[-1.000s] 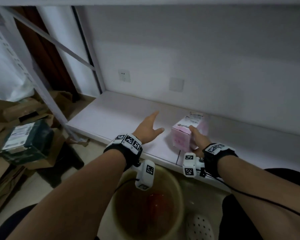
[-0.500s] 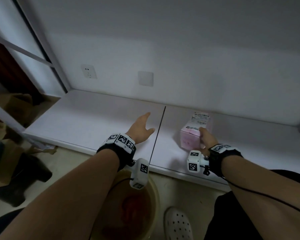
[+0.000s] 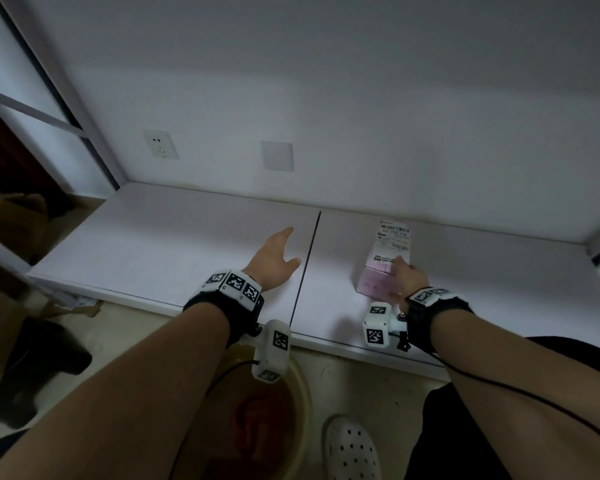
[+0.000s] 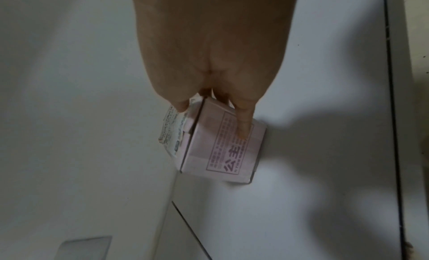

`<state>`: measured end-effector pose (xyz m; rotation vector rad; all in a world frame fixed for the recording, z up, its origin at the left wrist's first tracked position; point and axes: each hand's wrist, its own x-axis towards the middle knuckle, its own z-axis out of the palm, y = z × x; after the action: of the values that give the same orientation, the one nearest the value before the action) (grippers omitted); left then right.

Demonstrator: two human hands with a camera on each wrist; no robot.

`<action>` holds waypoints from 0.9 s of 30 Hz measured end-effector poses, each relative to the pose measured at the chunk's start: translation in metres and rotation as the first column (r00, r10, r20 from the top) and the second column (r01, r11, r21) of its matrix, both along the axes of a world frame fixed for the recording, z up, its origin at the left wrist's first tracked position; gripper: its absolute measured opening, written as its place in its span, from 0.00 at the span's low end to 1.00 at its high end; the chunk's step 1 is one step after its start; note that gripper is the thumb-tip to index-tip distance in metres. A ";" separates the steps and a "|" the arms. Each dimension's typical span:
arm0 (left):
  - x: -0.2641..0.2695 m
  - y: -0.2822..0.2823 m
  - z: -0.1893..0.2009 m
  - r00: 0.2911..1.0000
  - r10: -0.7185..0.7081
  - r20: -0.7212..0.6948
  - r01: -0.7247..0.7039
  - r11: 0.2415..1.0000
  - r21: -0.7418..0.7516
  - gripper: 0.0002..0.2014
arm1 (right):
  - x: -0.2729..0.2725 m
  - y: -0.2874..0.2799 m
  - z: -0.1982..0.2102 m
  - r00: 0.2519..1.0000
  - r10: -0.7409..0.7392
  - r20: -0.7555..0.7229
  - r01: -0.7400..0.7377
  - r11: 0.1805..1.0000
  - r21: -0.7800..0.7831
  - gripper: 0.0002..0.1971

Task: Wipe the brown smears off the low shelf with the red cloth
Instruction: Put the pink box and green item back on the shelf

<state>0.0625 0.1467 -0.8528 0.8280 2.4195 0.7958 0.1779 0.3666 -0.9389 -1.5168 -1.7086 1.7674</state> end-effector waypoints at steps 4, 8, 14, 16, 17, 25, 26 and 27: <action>-0.001 -0.008 0.004 1.000 0.004 -0.010 -0.004 1.000 0.005 0.33 | 0.001 -0.008 0.013 0.998 -0.029 0.054 0.025 0.997 0.079 0.22; -0.002 -0.024 0.010 0.999 0.020 -0.031 -0.020 1.000 0.016 0.33 | -0.003 -0.023 0.030 0.993 -0.071 0.092 0.050 0.976 0.213 0.25; -0.008 -0.072 0.020 0.995 0.074 -0.065 -0.074 0.997 0.016 0.34 | -0.027 -0.067 0.064 0.989 0.029 0.145 -0.085 0.913 0.400 0.28; -0.011 -0.094 0.023 0.991 0.110 -0.077 -0.108 0.994 0.022 0.33 | -0.039 -0.090 0.072 0.983 0.092 0.156 -0.151 0.893 0.423 0.27; -0.012 -0.105 0.025 0.988 0.128 -0.081 -0.126 0.992 0.028 0.33 | -0.045 -0.103 0.077 0.983 0.124 0.138 -0.171 0.891 0.421 0.27; -0.028 -0.242 0.033 0.934 0.309 -0.178 -0.315 0.949 -0.005 0.32 | -0.110 -0.230 0.106 0.921 0.388 0.028 -0.368 0.847 0.383 0.25; -0.031 -0.264 0.034 0.919 0.347 -0.190 -0.356 0.934 -0.018 0.32 | -0.119 -0.248 0.110 0.907 0.421 0.021 -0.397 0.836 0.377 0.24; -0.033 -0.286 0.035 0.898 0.390 -0.203 -0.403 0.915 -0.022 0.32 | -0.129 -0.266 0.112 0.890 0.455 0.016 -0.429 0.825 0.368 0.24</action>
<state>0.0297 -0.1392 -0.8181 0.4012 2.8242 0.8065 0.0492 0.1008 -0.8265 -0.9365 -2.3333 1.5379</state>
